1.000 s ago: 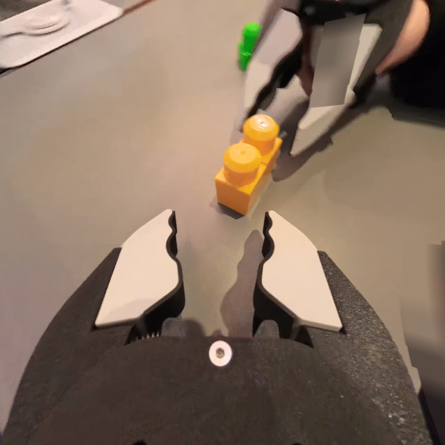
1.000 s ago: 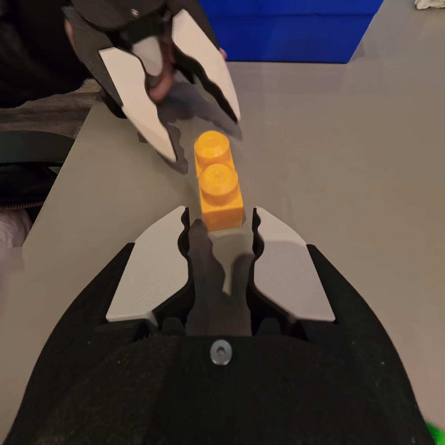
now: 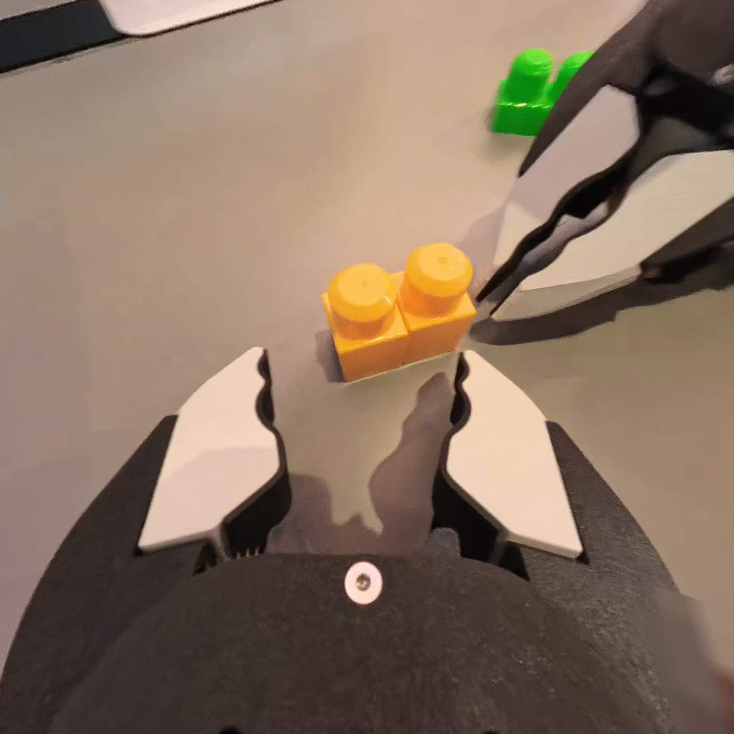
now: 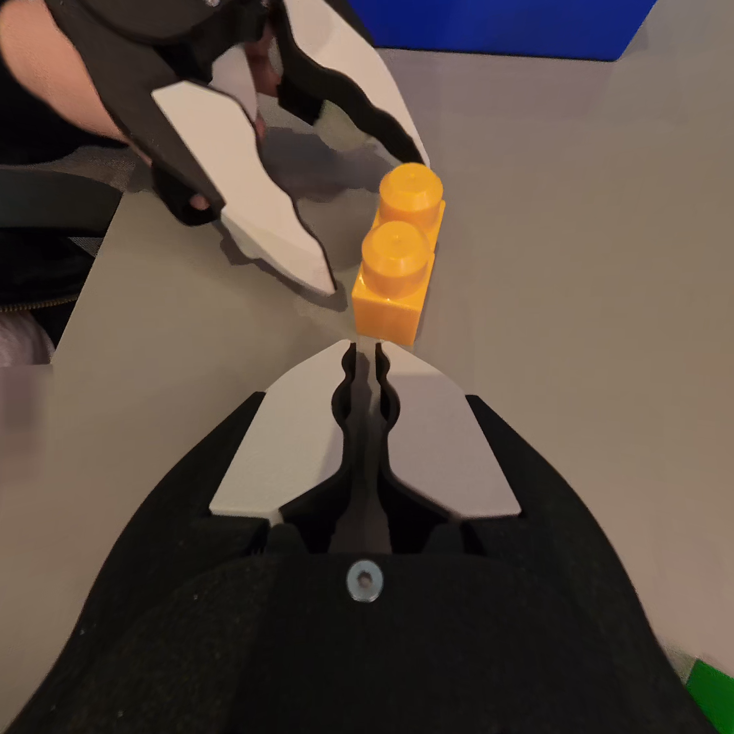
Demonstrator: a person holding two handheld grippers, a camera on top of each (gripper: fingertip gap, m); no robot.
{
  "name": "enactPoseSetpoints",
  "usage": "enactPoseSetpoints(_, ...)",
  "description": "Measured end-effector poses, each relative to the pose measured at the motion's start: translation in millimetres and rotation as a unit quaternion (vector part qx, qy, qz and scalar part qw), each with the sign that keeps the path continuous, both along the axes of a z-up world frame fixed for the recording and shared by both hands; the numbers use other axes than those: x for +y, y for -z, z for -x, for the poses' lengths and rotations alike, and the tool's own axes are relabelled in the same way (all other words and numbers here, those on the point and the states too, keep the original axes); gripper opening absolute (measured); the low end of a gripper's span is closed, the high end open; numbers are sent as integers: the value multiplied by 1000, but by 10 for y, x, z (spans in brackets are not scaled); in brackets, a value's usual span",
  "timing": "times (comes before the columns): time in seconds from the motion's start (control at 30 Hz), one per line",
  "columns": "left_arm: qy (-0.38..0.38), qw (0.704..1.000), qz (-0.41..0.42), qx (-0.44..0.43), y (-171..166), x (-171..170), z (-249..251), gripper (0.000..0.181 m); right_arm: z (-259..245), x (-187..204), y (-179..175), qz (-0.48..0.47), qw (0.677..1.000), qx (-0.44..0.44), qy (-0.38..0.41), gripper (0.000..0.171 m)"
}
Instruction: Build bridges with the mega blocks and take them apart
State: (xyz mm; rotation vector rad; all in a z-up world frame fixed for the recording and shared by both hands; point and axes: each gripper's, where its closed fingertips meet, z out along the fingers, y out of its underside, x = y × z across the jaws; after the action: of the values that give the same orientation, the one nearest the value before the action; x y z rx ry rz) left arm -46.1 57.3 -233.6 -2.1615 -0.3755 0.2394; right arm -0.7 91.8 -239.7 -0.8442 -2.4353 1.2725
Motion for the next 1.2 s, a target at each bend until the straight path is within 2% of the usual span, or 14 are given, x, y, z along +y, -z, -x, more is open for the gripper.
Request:
enactPoseSetpoints(0.1,-61,997,39,15,91,2,-58,109,-24,87,-17,11,1000,-3,7,9)
enactPoseSetpoints(0.2,-89,995,35,14,86,94,-78,111,-60,166,-57,20,1000,3,11,9)
enactPoseSetpoints(0.4,-133,989,59,7,155,178,-24,105,-176,272,-150,38,999,22,10,9)
enactPoseSetpoints(0.6,-164,983,64,-55,251,216,-45,100,-260,342,-196,51,998,28,7,9)
enactPoseSetpoints(1.03,-187,979,62,-56,251,273,3,100,-337,418,-231,51,998,33,4,9)
enactPoseSetpoints(1.2,-202,976,57,-57,239,254,47,90,-336,428,-255,53,998,38,7,9)
